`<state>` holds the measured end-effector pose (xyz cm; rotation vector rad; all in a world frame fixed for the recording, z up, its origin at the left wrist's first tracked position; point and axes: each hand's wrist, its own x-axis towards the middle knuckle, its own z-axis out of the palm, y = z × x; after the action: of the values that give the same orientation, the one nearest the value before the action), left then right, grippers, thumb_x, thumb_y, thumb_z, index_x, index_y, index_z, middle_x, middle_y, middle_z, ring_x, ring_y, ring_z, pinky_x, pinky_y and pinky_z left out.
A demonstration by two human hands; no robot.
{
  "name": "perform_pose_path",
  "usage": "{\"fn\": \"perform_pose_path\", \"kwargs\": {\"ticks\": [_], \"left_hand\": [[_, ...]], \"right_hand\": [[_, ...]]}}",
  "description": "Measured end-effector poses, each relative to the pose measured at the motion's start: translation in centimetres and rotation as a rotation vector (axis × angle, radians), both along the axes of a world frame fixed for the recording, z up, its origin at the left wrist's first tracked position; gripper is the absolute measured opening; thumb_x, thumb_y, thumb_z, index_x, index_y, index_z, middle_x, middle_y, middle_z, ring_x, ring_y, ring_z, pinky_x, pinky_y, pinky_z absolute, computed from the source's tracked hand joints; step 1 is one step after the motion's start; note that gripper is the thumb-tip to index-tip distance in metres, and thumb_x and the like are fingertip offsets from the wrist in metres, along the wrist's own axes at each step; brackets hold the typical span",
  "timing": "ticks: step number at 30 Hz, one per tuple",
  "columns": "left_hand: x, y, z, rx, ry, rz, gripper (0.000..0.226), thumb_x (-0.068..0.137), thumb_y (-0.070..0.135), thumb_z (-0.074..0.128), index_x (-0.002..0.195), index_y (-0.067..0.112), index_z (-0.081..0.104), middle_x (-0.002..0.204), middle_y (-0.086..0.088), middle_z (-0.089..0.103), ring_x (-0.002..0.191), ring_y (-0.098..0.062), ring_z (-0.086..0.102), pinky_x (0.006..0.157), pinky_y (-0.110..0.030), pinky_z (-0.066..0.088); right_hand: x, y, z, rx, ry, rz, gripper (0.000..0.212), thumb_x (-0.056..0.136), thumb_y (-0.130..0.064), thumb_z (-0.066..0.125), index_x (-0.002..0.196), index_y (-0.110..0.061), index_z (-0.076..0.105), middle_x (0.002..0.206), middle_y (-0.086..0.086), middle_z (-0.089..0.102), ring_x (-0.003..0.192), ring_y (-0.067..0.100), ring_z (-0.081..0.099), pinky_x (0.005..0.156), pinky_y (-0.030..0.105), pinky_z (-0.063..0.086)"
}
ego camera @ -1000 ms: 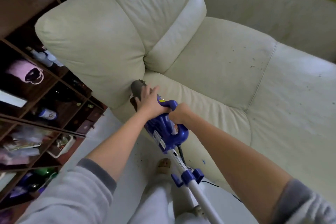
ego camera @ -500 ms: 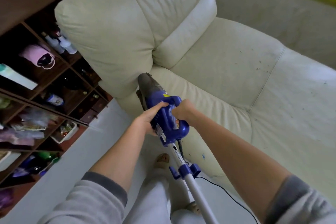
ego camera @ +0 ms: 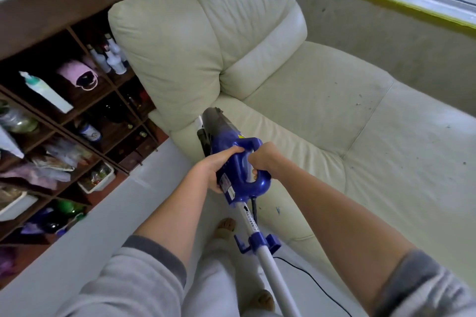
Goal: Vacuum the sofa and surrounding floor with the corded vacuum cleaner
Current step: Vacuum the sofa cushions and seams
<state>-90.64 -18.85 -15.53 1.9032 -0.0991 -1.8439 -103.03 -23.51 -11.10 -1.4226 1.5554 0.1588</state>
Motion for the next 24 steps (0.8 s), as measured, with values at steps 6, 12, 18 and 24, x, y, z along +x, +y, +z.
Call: {"fn": "perform_pose_path", "kwargs": {"ticks": [6,12,18,24], "left_hand": [[-3.0,3.2,0.0,0.001,-0.006,-0.028,0.090,0.060,0.058,0.081,0.129,0.014,0.044,0.117,-0.013,0.061,0.106,-0.034,0.059,0.093,-0.049,0.050],[-4.3,5.6,1.2,0.018,-0.030,-0.052,0.087,0.061,0.059,0.080,0.128,0.013,0.047,0.115,-0.014,0.062,0.104,-0.034,0.060,0.089,-0.046,0.052],[-4.7,6.4,1.0,0.036,-0.071,-0.038,0.093,0.054,0.062,0.081,0.126,0.011,0.050,0.111,-0.013,0.065,0.099,-0.033,0.064,0.088,-0.046,0.054],[-3.0,4.8,-0.5,0.035,-0.117,0.022,0.124,0.028,0.065,0.087,0.132,0.015,0.042,0.112,-0.013,0.065,0.093,-0.036,0.067,0.071,-0.054,0.056]], "right_hand": [[-3.4,2.8,-0.7,0.067,-0.027,-0.035,0.028,0.085,-0.008,0.059,0.111,0.004,0.055,0.098,0.022,0.064,0.095,0.036,0.065,0.091,0.046,0.053],[-5.1,5.2,0.1,-0.095,-0.164,-0.024,0.044,0.101,-0.036,0.041,0.133,-0.006,0.030,0.092,0.014,0.055,0.079,0.030,0.056,0.067,0.038,0.046],[-5.3,6.9,0.2,-0.276,-0.148,0.043,0.023,0.100,-0.015,0.031,0.113,-0.006,0.048,0.086,0.011,0.055,0.071,0.028,0.053,0.061,0.032,0.042],[-3.5,5.4,-0.1,-0.282,-0.056,0.125,0.016,0.100,-0.012,0.030,0.108,-0.009,0.044,0.090,0.012,0.055,0.072,0.025,0.051,0.053,0.030,0.034]]}}
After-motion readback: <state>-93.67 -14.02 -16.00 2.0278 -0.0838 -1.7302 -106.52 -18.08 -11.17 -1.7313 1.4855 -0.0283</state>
